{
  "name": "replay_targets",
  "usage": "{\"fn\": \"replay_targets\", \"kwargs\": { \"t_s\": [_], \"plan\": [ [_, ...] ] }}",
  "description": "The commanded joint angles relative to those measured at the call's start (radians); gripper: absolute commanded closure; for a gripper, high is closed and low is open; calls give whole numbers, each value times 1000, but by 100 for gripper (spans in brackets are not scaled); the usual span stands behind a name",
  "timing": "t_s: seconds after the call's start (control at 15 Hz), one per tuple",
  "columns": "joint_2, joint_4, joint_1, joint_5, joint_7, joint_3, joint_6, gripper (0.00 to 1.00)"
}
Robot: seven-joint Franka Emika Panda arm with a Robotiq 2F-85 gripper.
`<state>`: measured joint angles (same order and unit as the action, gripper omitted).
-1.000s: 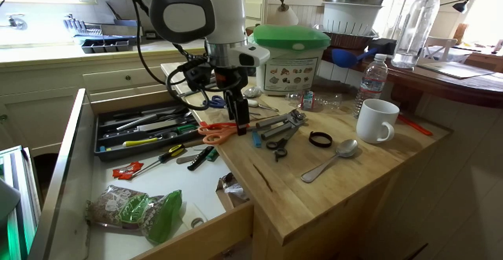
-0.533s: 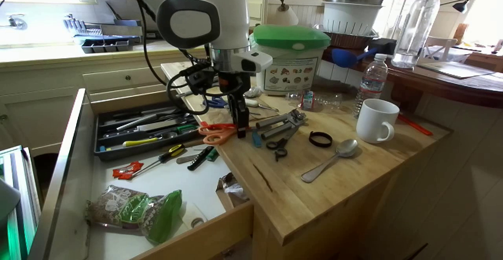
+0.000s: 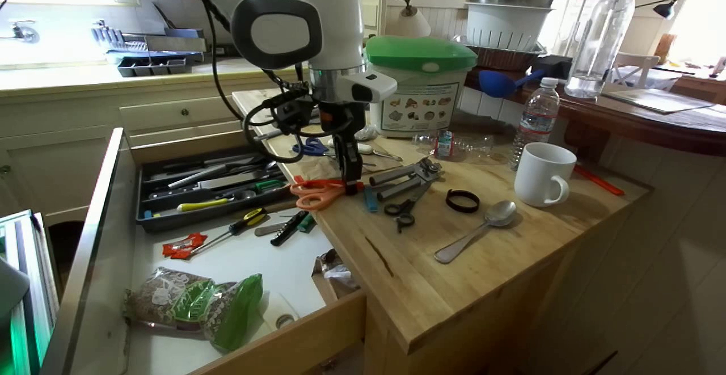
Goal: Place the peach scissors inside the open cabinet drawer
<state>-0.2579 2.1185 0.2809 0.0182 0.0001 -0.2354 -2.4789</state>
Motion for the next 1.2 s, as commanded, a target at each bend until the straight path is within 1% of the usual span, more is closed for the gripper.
{"fn": "replay_targets", "kwargs": {
  "t_s": [0.0, 0.2, 0.33, 0.53, 0.73, 0.87, 1.13],
  "plan": [
    [11, -6, -4, 21, -12, 9, 59, 94],
    [79, 27, 22, 123, -186, 56, 141, 94],
    [119, 40, 19, 148, -270, 59, 211, 94],
    [195, 78, 6, 111, -364, 45, 300, 94],
    [244, 127, -14, 21, -448, 41, 354, 94],
    [292, 191, -30, -45, -494, 46, 321, 94],
    [387, 336, -68, -109, -606, 55, 228, 94]
  ]
}}
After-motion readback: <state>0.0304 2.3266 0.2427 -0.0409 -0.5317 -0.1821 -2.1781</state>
